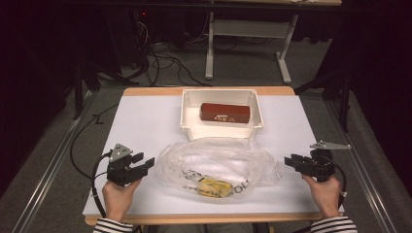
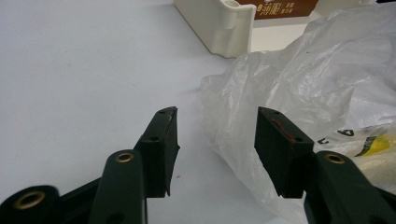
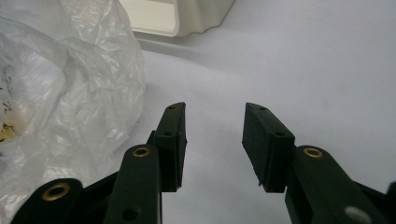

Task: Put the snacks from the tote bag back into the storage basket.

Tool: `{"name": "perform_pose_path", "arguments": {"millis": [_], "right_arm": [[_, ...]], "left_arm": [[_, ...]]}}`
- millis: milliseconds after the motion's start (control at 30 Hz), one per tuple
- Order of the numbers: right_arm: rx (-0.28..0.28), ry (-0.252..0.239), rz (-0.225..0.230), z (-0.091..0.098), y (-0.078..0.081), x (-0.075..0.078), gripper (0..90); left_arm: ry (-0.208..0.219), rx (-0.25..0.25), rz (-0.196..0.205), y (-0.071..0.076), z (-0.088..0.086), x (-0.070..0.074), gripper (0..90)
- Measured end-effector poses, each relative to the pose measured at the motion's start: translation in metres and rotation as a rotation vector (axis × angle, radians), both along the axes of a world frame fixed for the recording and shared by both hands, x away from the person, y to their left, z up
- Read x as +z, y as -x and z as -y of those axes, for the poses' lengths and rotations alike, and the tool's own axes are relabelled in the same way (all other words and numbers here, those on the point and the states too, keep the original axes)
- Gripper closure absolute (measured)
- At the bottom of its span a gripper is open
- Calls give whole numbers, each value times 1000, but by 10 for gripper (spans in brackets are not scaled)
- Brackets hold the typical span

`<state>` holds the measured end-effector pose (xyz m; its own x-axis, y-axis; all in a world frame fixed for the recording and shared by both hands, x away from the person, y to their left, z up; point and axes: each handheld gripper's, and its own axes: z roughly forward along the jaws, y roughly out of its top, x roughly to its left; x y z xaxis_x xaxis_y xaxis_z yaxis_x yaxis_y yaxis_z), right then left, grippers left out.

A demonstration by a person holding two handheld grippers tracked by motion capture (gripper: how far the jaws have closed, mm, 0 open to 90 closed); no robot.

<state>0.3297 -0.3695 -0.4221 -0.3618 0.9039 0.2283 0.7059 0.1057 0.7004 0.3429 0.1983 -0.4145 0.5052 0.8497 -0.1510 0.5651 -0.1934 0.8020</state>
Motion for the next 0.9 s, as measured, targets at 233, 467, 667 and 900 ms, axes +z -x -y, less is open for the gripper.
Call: {"name": "perform_pose_path", "arguments": {"millis": [233,467,667,900], "right_arm": [[-18,17,6,-2,0,-6,603],[-20,76,5,-4,-1,-13,599],[-41,74,1,-1,-2,-19,598],[-56,87,1,-2,-6,-24,603]], "left_arm": [[-39,4,-19,-5,1,-10,483],[-34,37,-29,-11,-4,-19,475],[-25,63,-41,-15,-8,-24,473],[-41,79,-51,-21,-9,-29,471]]}}
